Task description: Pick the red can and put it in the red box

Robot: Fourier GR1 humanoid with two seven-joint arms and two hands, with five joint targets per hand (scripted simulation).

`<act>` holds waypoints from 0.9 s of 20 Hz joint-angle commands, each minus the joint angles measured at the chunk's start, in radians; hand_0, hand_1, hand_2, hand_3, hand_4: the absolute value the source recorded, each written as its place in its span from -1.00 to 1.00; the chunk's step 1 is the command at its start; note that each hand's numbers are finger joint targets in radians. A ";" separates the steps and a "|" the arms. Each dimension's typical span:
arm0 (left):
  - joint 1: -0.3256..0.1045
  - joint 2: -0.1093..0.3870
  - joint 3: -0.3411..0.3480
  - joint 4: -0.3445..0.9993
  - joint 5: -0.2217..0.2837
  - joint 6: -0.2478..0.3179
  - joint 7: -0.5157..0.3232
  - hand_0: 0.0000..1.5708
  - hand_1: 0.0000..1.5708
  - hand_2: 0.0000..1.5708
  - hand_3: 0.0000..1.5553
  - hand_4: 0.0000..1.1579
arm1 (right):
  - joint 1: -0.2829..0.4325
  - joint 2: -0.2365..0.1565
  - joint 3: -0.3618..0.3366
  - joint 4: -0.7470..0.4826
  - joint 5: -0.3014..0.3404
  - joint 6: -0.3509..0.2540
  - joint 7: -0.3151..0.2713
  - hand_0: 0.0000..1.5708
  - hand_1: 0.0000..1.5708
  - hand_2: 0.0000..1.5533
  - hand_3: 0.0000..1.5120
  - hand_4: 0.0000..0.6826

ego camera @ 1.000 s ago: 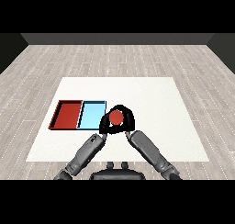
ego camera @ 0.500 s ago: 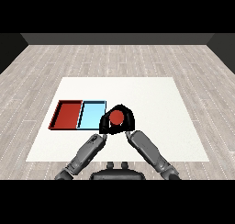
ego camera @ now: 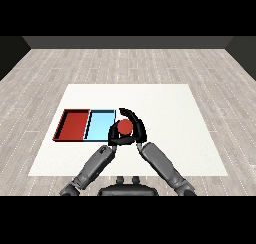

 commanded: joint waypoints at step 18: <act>0.027 0.000 0.097 0.005 -0.072 -0.016 -0.019 1.00 1.00 0.99 0.88 0.96 | 0.162 -0.060 -0.161 -0.207 -0.023 0.171 0.052 -1.00 -1.00 -1.00 -1.00 -1.00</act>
